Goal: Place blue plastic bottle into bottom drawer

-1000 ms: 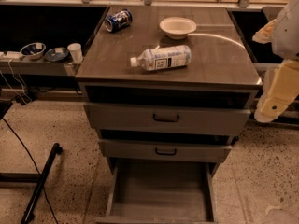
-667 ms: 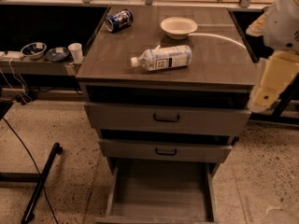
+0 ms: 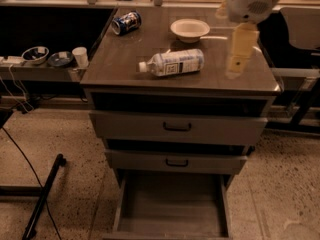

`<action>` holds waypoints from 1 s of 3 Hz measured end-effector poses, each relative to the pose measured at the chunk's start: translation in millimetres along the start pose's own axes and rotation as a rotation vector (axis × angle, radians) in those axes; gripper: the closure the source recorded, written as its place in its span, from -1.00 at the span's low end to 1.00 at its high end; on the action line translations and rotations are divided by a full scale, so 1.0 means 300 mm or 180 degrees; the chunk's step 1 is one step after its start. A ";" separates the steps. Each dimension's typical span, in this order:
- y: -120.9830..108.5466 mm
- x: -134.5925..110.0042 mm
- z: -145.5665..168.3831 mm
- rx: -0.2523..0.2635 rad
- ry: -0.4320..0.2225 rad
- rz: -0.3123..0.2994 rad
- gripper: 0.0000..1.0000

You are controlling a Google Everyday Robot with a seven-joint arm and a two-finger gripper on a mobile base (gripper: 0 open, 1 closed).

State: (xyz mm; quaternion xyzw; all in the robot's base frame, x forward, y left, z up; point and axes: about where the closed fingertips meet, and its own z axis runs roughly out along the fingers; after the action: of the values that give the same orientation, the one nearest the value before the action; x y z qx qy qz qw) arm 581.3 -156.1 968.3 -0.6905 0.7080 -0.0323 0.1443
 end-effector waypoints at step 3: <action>-0.187 -0.172 0.386 -0.0329 -0.0171 -0.0188 -1.00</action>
Offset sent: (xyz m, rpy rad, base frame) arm 0.0871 0.0747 -0.0986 0.0234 0.1330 0.1066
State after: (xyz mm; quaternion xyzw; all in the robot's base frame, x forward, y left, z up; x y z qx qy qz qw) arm 664.7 -89.8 879.7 -0.7183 0.6839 0.0186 0.1263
